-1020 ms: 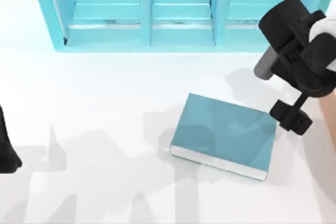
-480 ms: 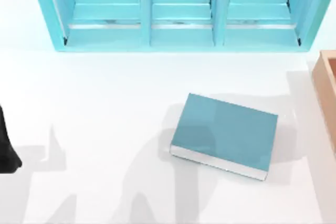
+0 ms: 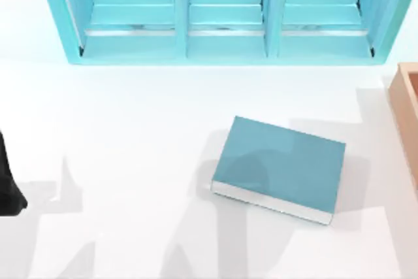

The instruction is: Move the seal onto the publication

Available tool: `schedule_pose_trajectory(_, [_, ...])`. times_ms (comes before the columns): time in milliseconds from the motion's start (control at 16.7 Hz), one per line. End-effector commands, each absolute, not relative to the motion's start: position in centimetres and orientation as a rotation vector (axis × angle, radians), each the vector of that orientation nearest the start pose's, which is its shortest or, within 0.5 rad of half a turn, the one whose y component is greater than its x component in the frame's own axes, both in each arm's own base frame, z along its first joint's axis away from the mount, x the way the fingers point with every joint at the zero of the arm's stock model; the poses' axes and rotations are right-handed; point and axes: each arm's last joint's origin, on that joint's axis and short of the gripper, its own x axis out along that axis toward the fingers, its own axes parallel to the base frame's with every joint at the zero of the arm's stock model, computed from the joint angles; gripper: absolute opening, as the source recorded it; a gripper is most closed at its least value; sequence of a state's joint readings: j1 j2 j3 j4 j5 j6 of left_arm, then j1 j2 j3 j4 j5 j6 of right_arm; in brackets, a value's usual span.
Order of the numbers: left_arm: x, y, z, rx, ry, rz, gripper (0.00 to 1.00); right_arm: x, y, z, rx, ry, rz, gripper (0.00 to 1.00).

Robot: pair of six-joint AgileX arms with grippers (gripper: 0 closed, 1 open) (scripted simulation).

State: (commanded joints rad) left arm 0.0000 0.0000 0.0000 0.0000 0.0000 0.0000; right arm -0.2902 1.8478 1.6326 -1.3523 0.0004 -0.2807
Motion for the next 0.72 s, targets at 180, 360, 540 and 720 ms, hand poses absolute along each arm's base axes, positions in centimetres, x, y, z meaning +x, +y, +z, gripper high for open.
schedule_pose_trajectory(180, [10.6, -0.1, 16.0, 0.000, 0.000, 0.000, 1.00, 33.8, -9.8, 24.9, 0.010, 1.573, -0.005, 1.00])
schedule_pose_trajectory(360, [10.6, -0.1, 16.0, 0.000, 0.000, 0.000, 1.00, 34.1, -9.8, 21.7, 0.009, 1.571, -0.006, 1.00])
schedule_pose_trajectory(540, [10.6, -0.1, 16.0, 0.000, 0.000, 0.000, 1.00, 34.1, -9.8, 18.0, 0.007, 1.561, -0.008, 1.00])
schedule_pose_trajectory(720, [10.6, -0.1, 16.0, 0.000, 0.000, 0.000, 1.00, 33.8, -9.8, 16.1, 0.010, 1.570, -0.006, 1.00])
